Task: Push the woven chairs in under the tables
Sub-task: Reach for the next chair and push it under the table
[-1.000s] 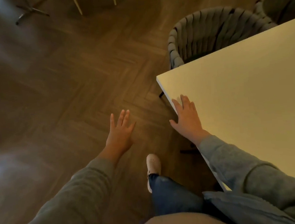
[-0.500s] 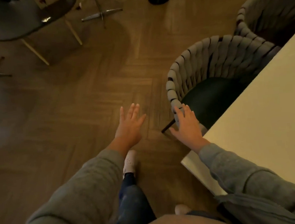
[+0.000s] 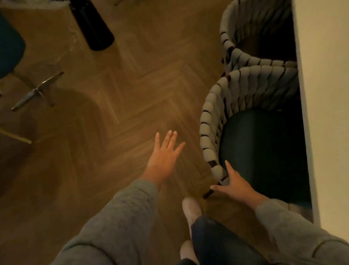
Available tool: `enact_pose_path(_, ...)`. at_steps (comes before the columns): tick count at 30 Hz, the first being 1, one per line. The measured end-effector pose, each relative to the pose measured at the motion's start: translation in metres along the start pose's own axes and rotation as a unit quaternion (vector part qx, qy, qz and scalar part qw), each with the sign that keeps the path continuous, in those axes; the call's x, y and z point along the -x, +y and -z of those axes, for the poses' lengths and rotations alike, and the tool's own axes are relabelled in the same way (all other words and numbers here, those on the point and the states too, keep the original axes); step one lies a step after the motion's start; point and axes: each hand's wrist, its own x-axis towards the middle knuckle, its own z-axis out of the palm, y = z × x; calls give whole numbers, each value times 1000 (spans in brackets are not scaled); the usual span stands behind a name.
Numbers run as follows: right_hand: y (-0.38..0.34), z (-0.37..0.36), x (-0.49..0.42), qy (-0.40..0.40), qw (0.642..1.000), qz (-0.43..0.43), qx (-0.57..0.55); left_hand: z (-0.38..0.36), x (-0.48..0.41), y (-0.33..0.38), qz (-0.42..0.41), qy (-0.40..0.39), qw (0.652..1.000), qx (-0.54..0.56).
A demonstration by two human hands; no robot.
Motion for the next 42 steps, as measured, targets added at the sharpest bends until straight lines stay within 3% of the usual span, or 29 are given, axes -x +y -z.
enact_pose_path(3, -33, 10, -39, 20, 995, -19, -100, 20, -68, -25, -84, 26, 995, -37)
enact_pose_path(7, -68, 33, -93, 30, 992, -17, -120, 49, -150, -48, -163, 38, 983, -81)
enact_pose_path(15, -94, 80, -140, 77, 966, -115, -219, 101, -273, -55, -337, 49, 923, -178)
enact_pose_path(18, -87, 88, -152, 105, 938, -174, -280, 115, -315, -41, -416, 63, 881, -216)
enact_pose_path(23, -84, 84, -157, 103, 908, -246, -323, 134, -375, -19, -533, 80, 772, -337)
enact_pose_path(26, -99, 56, -154, 126, 872, -283, -378, 145, -401, -9, -583, 94, 706, -391)
enact_pose_path(28, -110, 35, -155, 114, 888, -322, -308, 148, -414, -4, -611, 92, 672, -409)
enact_pose_path(30, -122, 18, -158, 129, 909, -358, -169, 147, -427, 0, -634, 91, 641, -423)
enact_pose_path(35, -146, 4, -167, 250, 877, -407, -56, 140, -449, 13, -694, 73, 596, -398)
enact_pose_path(42, -160, 1, -177, 297, 829, -465, -92, 137, -444, 8, -694, 58, 611, -377)
